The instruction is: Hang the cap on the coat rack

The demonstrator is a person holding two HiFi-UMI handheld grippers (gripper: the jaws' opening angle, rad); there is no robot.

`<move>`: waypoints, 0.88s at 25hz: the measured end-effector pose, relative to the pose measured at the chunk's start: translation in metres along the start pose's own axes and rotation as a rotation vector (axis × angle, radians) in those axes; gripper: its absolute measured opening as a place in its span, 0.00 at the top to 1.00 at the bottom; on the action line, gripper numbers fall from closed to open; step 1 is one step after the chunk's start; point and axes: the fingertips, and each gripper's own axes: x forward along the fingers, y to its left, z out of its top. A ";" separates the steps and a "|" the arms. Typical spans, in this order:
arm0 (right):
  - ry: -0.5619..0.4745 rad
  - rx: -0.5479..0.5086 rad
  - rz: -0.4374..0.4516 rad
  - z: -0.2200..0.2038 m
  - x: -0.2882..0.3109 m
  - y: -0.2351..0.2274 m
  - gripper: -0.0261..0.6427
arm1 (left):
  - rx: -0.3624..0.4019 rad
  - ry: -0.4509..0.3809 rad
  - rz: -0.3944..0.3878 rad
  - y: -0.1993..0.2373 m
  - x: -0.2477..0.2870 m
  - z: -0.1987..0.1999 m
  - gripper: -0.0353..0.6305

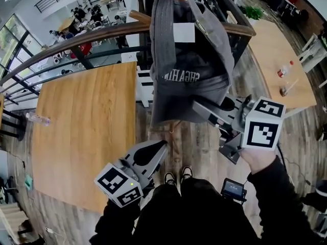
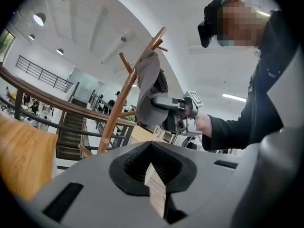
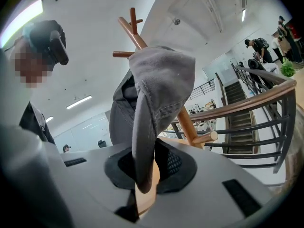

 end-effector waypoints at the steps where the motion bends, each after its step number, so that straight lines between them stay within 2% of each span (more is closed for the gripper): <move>1: -0.002 -0.001 0.002 0.000 -0.002 0.000 0.90 | -0.004 0.009 -0.004 -0.002 0.002 -0.005 0.94; 9: -0.039 -0.003 -0.002 0.006 -0.007 -0.004 0.89 | 0.004 0.050 -0.016 -0.013 0.013 -0.010 0.94; 14: -0.062 0.012 0.013 -0.001 -0.015 -0.001 0.72 | 0.014 0.061 -0.018 -0.021 0.011 -0.011 0.94; 22: -0.088 0.028 0.009 -0.014 -0.047 -0.004 0.65 | 0.012 0.070 -0.056 -0.037 0.023 -0.017 0.94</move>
